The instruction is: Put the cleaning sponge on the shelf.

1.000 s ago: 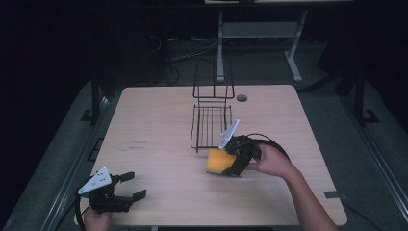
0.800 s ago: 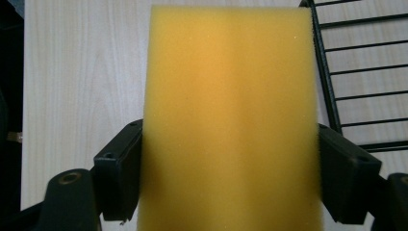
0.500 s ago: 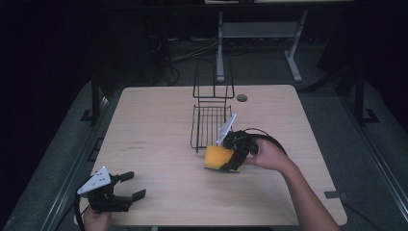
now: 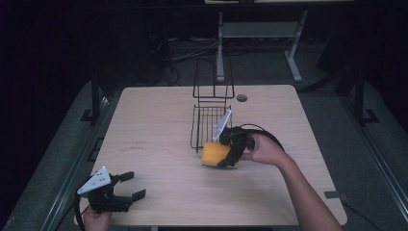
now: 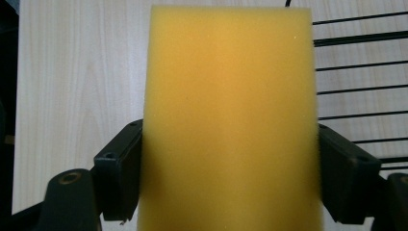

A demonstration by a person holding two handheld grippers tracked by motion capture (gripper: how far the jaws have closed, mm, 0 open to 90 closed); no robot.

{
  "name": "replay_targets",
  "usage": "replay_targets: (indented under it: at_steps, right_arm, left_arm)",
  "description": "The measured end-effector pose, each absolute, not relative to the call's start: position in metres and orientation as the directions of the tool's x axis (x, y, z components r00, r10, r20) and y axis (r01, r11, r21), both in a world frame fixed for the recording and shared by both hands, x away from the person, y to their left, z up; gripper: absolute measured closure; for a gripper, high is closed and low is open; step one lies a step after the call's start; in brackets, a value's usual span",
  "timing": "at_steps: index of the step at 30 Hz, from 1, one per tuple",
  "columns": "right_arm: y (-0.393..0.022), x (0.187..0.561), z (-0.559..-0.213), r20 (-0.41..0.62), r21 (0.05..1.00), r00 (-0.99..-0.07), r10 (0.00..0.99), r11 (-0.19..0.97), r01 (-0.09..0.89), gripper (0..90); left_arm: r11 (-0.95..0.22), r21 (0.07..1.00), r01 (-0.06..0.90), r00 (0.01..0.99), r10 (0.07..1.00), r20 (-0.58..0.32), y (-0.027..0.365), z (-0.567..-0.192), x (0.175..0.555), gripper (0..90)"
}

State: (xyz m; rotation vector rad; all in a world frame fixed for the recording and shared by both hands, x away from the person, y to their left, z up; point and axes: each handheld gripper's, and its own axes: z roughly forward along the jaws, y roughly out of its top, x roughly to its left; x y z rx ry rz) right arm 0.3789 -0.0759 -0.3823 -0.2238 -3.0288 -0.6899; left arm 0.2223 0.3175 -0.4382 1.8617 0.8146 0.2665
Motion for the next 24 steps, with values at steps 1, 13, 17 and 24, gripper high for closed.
replay_targets:
  at_steps: [1,13,17,24]
  right_arm:
    - [-0.074,0.38,-0.382,0.056,0.426,-0.99,0.128,0.894,0.139,22.0]
    - [-0.062,0.399,-0.383,0.064,0.421,-0.991,0.115,0.898,0.132,22.0]
    - [-0.058,0.406,-0.383,0.069,0.406,-0.99,0.122,0.903,0.139,22.0]
    - [-0.054,0.414,-0.381,0.077,0.406,-0.989,0.126,0.902,0.147,22.0]
  left_arm:
    - [-0.23,0.882,0.412,0.745,0.642,-0.181,0.318,-0.438,0.222,14.0]
    - [-0.229,0.882,0.412,0.746,0.641,-0.182,0.319,-0.438,0.223,14.0]
    - [-0.225,0.882,0.414,0.745,0.641,-0.186,0.319,-0.438,0.223,14.1]
    - [-0.219,0.883,0.415,0.744,0.641,-0.19,0.32,-0.438,0.223,14.0]
